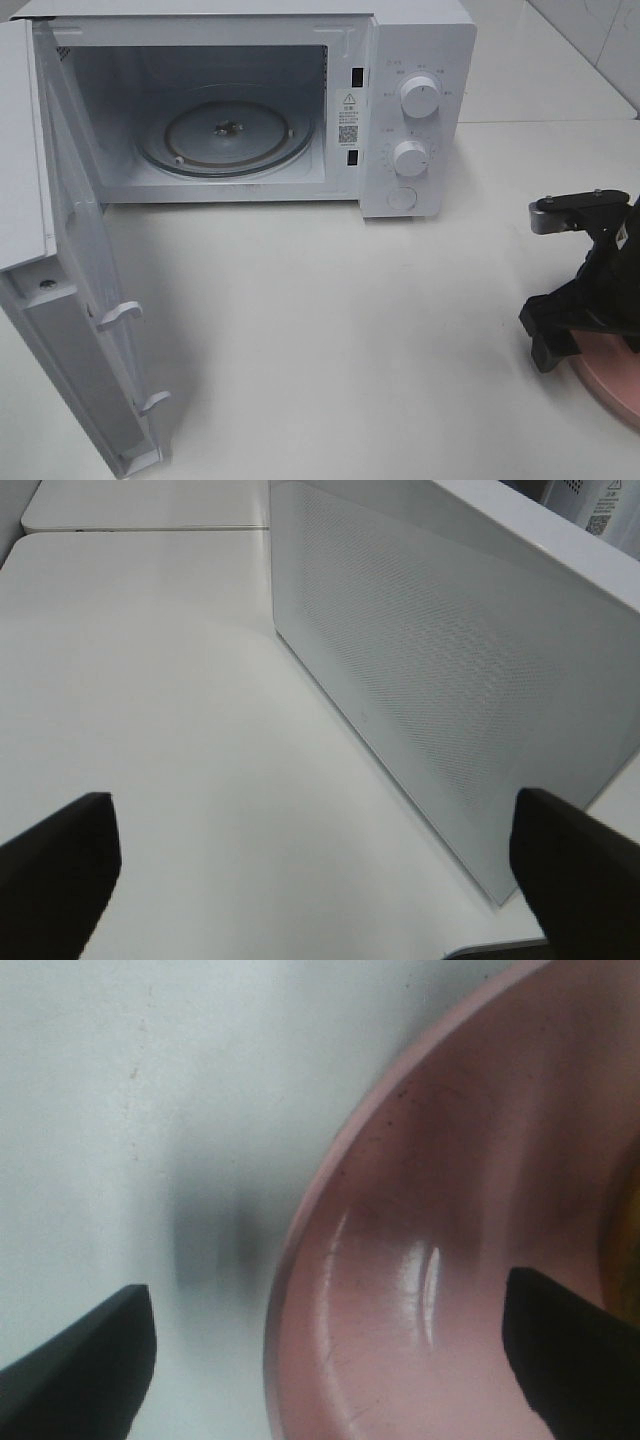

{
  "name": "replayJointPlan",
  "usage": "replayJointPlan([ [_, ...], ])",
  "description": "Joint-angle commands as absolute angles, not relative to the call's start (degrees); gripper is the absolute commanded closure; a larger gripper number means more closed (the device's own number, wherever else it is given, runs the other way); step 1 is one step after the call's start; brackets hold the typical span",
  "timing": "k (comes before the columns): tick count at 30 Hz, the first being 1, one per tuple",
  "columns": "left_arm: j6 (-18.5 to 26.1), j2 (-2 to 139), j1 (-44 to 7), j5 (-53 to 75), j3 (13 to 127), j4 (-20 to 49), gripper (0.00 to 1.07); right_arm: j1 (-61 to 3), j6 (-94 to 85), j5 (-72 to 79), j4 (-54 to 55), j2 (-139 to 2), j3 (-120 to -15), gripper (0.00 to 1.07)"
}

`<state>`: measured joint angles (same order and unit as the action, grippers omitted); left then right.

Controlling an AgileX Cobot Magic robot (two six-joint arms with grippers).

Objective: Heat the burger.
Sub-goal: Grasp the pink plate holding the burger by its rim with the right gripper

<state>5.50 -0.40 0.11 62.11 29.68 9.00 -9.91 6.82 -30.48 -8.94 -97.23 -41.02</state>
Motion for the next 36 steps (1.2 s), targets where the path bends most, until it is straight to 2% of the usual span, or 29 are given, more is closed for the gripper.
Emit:
replayJointPlan([
  [1, 5.4, -1.3, -0.2, 61.2, 29.5, 9.1, 0.09, -9.5, 6.0, -28.8, -8.7, -99.4, -41.0, 0.2],
  [16, 5.4, -1.3, -0.2, 61.2, 29.5, 9.1, 0.09, -9.5, 6.4, -25.8, -8.5, -103.1, -41.0, 0.25],
  [18, 5.4, -1.3, -0.2, 61.2, 29.5, 9.1, 0.09, -9.5, 7.6, -26.0, -8.5, -103.1, -41.0, 0.38],
  [20, 5.4, -1.3, -0.2, 61.2, 29.5, 9.1, 0.09, -9.5, 8.1, -26.1, -8.5, -103.1, -41.0, 0.42],
  [21, 5.4, -1.3, -0.2, 61.2, 29.5, 9.1, 0.09, -9.5, 9.2, -26.2, -8.5, -103.1, -41.0, 0.53],
  [22, 5.4, -1.3, -0.2, 61.2, 29.5, 9.1, 0.09, -9.5, 9.2, -26.2, -8.5, -103.1, -41.0, 0.53],
  [23, 5.4, -1.3, -0.2, 61.2, 29.5, 9.1, 0.09, -9.5, 10.0, -26.1, -8.5, -103.1, -41.0, 0.65],
  [24, 5.4, -1.3, -0.2, 61.2, 29.5, 9.1, 0.09, -9.5, 10.0, -26.1, -8.5, -103.1, -41.0, 0.65],
  [25, 5.4, -1.3, -0.2, 61.2, 29.5, 9.1, 0.09, -9.5, 10.4, -26.1, -8.5, -103.1, -41.0, 0.78],
  [26, 5.4, -1.3, -0.2, 61.2, 29.5, 9.1, 0.09, -9.5, 10.4, -26.1, -8.5, -103.1, -41.0, 0.85],
  [27, 5.4, -1.3, -0.2, 61.2, 29.5, 9.1, 0.09, -9.5, 10.4, -26.1, -8.5, -103.1, -41.0, 0.85],
  [28, 5.4, -1.3, -0.2, 61.2, 29.5, 9.1, 0.09, -9.6, 10.4, -26.0, -8.5, -103.1, -41.0, 0.96],
  [29, 5.4, -1.3, -0.2, 61.2, 29.5, 9.1, 0.09, -9.6, 10.4, -26.0, -8.5, -103.1, -41.0, 0.96],
  [31, 5.4, -1.3, -0.2, 61.2, 29.5, 9.1, 0.09, -9.6, 10.4, -25.9, -8.5, -103.1, -41.0, 1.07],
  [36, 5.4, -1.3, -0.2, 61.2, 29.5, 9.1, 0.09, -9.6, 10.5, -26.2, -8.7, -103.1, -41.0, 1.07],
])
